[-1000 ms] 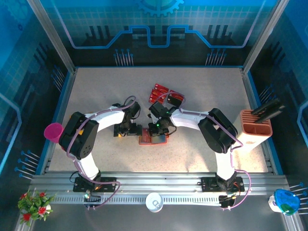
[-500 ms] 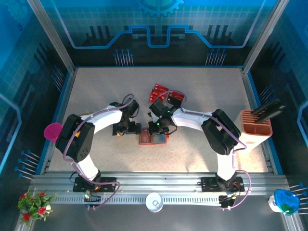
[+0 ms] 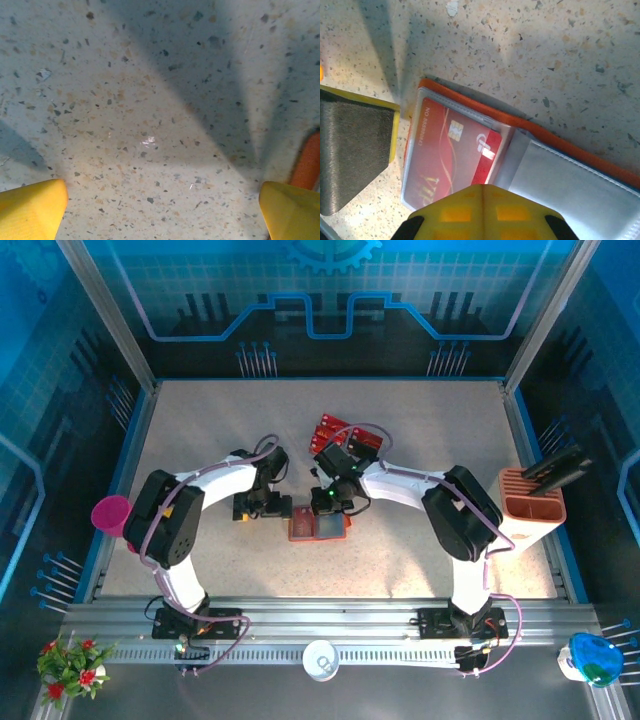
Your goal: Put the credit cards into the card holder
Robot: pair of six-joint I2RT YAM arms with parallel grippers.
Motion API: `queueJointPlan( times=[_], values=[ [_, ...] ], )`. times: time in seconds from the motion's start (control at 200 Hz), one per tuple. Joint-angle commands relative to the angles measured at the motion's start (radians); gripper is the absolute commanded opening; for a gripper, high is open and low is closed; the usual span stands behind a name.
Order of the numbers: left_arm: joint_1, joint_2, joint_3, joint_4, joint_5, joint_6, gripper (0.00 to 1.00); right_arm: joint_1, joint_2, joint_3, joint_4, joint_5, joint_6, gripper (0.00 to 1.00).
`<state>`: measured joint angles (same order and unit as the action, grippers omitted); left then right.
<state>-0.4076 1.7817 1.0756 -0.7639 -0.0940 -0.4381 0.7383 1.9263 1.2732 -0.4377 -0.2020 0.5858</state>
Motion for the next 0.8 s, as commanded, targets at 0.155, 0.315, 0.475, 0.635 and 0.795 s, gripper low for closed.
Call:
queueJointPlan(
  times=[0.155,0.315,0.475,0.635,0.795],
  values=[
    [0.008,0.039,-0.008,0.001,-0.006,0.03,0.99,0.008,0.06,0.056,-0.028,-0.02,-0.007,0.0],
    [0.007,0.054,-0.011,0.008,0.002,0.035,0.99,0.013,0.094,0.074,-0.038,-0.026,-0.016,0.0],
    [0.007,0.058,-0.016,0.015,0.006,0.036,0.99,0.022,0.122,0.086,-0.045,-0.038,-0.017,0.0],
    [0.007,0.058,-0.019,0.02,0.011,0.036,0.99,0.036,0.131,0.094,-0.044,-0.044,-0.009,0.0],
    [0.007,0.059,-0.021,0.024,0.016,0.038,0.99,0.042,0.147,0.109,-0.035,-0.069,0.007,0.0]
  ],
)
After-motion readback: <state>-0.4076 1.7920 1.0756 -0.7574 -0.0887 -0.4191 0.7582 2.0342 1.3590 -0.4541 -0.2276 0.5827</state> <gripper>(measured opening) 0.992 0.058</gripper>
